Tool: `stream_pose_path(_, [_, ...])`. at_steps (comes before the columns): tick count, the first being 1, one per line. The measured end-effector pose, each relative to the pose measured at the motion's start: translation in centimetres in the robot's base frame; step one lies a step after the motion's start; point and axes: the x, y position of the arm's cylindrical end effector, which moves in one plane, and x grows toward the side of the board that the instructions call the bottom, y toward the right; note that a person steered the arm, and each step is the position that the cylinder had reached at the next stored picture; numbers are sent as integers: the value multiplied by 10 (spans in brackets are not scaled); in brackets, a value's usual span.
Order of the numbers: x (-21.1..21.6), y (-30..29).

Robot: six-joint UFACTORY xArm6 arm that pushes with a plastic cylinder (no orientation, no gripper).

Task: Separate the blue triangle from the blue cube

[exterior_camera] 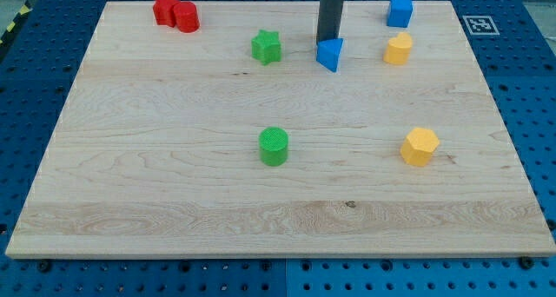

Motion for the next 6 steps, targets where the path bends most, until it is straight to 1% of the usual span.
stream_pose_path(2, [43, 2])
stream_pose_path(4, [49, 39])
stream_pose_path(5, [63, 40])
stream_pose_path(6, [75, 28])
